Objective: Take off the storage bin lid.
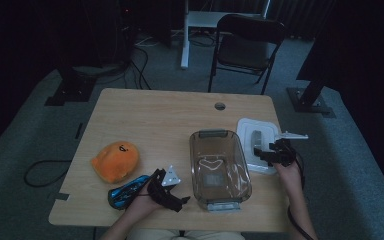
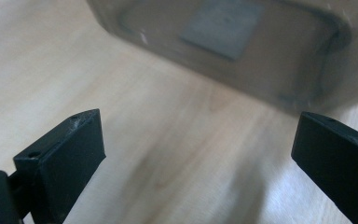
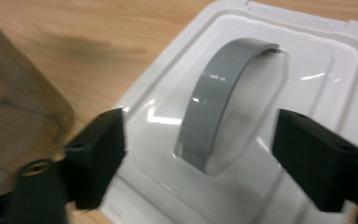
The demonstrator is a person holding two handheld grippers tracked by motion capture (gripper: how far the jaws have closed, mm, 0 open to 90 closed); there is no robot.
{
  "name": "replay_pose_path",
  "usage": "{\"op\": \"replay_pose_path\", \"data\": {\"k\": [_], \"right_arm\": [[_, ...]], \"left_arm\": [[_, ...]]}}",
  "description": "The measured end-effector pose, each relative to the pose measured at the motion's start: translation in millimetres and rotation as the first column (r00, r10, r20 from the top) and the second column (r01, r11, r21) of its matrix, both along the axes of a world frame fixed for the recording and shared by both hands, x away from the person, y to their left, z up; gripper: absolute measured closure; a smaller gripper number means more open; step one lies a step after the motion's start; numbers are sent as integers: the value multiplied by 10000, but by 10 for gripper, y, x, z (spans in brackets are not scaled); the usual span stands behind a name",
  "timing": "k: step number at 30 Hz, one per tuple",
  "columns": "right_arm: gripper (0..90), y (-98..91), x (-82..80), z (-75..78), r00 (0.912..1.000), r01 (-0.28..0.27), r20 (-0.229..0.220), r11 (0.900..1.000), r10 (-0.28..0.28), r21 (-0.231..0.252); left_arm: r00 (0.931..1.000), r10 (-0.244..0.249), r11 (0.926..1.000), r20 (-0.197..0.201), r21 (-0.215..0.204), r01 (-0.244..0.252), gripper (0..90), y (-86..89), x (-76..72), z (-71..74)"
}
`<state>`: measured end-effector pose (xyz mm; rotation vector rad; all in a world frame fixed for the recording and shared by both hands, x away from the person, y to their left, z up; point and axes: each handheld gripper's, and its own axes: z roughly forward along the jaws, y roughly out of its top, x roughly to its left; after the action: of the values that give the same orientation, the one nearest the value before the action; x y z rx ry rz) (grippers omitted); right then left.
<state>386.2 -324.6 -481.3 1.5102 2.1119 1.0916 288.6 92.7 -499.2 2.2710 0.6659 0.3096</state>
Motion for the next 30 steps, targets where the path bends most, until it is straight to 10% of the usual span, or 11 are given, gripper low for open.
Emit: {"op": "replay_pose_path", "data": {"k": [11, 30], "right_arm": [[126, 185, -408, 53, 9931, -400, 1088, 9986, 435, -337], [126, 525, -941, -188, 9883, -1505, 244, 9886, 1505, -30]], "left_arm": [[9972, 695, 9976, -268, 19, -695, 43, -22, 319, 145], [9902, 1326, 9911, -435, 121, -1322, 25, -110, 820, 278]]}}
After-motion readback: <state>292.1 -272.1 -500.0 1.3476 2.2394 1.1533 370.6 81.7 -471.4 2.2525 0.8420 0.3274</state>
